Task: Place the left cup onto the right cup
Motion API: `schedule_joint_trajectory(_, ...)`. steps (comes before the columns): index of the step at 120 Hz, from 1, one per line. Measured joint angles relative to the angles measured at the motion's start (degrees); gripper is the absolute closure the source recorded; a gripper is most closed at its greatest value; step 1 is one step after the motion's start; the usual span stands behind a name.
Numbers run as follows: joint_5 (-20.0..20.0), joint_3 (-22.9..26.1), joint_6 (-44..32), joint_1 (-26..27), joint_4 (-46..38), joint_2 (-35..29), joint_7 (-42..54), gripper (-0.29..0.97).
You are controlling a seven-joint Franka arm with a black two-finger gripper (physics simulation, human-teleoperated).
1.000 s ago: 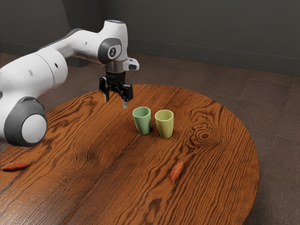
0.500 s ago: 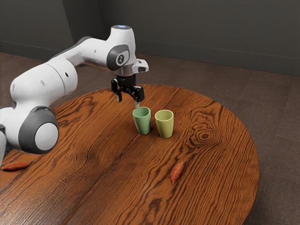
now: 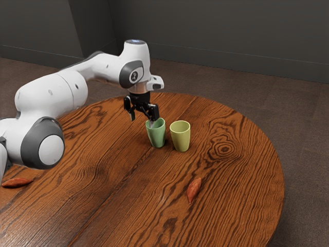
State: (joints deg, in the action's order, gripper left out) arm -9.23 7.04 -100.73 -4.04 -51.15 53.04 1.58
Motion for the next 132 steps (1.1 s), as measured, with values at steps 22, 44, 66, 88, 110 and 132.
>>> schedule_joint_trajectory(22,0.0,0.0,-2.3,0.0,-1.6,0.5,0.0,0.00)
schedule_joint_trajectory(44,-0.2,-0.1,-3.7,0.0,-1.6,0.6,0.2,0.42)
schedule_joint_trajectory(66,-0.3,-0.1,-4.3,0.2,-1.6,0.5,0.2,0.66)
schedule_joint_trajectory(88,-0.4,-0.3,-4.3,0.5,-1.5,0.0,0.2,0.74)
schedule_joint_trajectory(110,-0.7,-0.6,-3.3,0.5,-1.2,-4.0,0.2,0.77)
schedule_joint_trajectory(132,-0.7,-0.4,-2.3,0.5,-0.7,-8.5,0.3,0.78)
